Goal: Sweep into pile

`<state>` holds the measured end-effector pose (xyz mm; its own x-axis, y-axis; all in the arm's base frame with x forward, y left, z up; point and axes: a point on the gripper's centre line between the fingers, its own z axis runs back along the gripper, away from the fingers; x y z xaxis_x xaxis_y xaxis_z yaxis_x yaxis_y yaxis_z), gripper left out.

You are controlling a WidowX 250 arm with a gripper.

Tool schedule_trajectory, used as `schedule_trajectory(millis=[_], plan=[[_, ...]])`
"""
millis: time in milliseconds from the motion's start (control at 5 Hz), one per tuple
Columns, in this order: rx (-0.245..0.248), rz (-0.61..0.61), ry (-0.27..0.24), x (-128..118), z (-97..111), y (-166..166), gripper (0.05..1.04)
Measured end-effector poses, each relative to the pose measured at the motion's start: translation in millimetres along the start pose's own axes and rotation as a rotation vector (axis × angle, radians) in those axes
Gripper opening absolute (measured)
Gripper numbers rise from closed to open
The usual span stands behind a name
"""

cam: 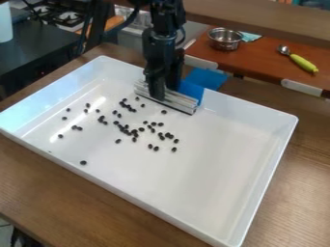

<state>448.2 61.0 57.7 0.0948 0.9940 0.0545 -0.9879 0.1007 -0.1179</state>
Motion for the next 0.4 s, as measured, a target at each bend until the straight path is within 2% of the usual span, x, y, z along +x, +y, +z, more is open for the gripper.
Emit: schedule_trajectory(millis=[200, 400], plan=[[0.001, 0.010, -0.003, 0.5, 0.0, -0.3, 0.388], [0.000, 0.003, -0.014, 2.0, -2.5, 1.0, 0.341]])
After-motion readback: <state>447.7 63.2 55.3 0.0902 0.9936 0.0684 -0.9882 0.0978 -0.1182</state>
